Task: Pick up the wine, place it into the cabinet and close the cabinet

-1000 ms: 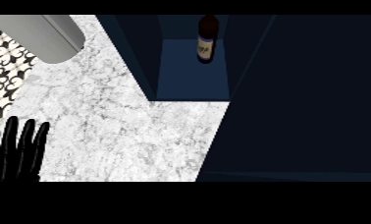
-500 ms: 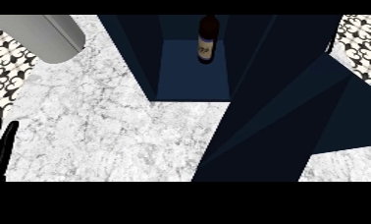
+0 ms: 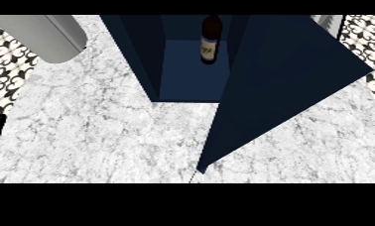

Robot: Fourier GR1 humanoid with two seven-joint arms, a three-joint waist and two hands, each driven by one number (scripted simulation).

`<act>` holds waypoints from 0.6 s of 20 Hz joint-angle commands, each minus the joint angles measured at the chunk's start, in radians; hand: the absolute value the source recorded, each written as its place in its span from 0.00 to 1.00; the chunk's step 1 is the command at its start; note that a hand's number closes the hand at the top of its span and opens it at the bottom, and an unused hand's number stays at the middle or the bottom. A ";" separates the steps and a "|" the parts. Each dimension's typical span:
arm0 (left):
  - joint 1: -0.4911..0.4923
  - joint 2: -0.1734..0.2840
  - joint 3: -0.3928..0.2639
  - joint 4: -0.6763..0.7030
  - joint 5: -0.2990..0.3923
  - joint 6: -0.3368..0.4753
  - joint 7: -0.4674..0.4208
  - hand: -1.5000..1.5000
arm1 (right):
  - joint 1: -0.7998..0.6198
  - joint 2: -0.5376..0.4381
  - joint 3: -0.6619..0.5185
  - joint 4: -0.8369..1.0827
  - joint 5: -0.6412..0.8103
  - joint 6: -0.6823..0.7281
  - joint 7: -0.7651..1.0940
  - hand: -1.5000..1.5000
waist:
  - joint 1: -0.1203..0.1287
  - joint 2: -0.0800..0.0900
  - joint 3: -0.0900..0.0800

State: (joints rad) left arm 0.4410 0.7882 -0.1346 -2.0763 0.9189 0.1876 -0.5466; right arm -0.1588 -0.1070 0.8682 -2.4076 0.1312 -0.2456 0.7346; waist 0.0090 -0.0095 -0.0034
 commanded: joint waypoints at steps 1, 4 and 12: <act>-0.005 -0.010 0.012 0.007 0.013 -0.032 0.011 0.00 | -0.189 0.102 0.128 0.077 0.034 -0.081 0.037 1.00 | 0.011 0.004 -0.001; -0.060 -0.024 -0.007 0.017 0.017 -0.019 0.051 0.00 | -0.246 0.100 0.139 0.164 0.058 -0.141 -0.023 1.00 | 0.001 0.007 0.000; -0.055 -0.053 -0.022 -0.003 0.002 -0.018 0.061 0.00 | -0.473 0.097 -0.016 0.253 -0.154 -0.241 0.018 1.00 | 0.035 0.014 -0.001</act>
State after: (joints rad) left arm 0.3948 0.7564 -0.1371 -2.0864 0.9337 0.1658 -0.4904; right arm -0.4566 -0.1862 0.8826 -2.3283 0.0240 -0.4315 0.7557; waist 0.0352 0.0010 -0.0036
